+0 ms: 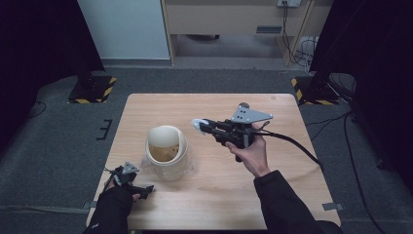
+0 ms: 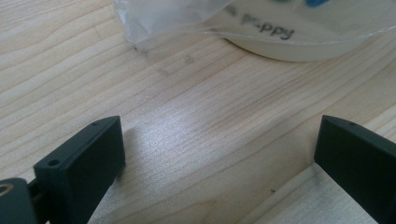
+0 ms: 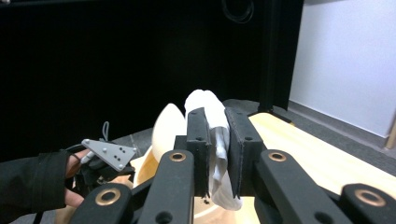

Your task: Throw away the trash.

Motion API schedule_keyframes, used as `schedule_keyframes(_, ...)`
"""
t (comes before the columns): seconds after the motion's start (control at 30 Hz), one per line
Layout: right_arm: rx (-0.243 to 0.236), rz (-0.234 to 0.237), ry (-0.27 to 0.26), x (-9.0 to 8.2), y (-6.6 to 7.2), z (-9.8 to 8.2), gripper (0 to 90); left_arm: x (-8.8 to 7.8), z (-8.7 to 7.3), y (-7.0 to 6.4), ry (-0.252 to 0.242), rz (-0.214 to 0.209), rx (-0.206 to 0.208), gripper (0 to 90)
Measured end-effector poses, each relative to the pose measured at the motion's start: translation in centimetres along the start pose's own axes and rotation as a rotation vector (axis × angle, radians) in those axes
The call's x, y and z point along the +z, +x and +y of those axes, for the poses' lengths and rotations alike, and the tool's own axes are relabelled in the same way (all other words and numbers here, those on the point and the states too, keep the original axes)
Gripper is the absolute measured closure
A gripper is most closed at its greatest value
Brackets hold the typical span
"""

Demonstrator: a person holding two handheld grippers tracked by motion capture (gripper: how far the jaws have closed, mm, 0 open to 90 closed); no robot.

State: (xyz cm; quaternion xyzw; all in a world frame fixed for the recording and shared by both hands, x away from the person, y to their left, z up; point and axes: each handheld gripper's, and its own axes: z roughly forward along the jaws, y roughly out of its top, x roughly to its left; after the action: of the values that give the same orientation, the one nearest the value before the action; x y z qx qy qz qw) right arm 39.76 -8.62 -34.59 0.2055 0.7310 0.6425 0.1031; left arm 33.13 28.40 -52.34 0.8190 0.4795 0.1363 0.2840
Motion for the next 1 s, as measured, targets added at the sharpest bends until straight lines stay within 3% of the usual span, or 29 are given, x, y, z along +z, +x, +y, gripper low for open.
schedule_keyframes(0.27,-0.01,0.052,-0.005,2.2,1.6,0.6,80.7,0.0,0.0,0.0,-0.003,0.002,0.001,1.1)
schedule_keyframes(0.33,0.014,0.069,-0.022,2.6,1.7,0.5,80.7,0.0,0.0,0.0,-0.006,0.002,-0.001,1.1)
schedule_keyframes(0.67,0.03,0.1,-0.015,3.6,2.4,-0.6,81.0,0.0,0.0,0.0,-0.004,0.005,0.002,1.0)
schedule_keyframes(0.8,-0.005,0.111,0.0,3.9,2.8,-0.1,81.0,0.0,0.0,0.0,-0.005,0.005,0.002,1.0)
schedule_keyframes(0.9,0.012,0.124,-0.019,4.3,3.0,0.2,81.0,0.0,0.0,0.0,-0.006,0.005,0.001,1.0)
schedule_keyframes(1.0,-0.002,0.122,-0.008,4.6,3.2,0.2,81.0,0.0,0.0,0.1,-0.004,0.005,0.004,1.0)
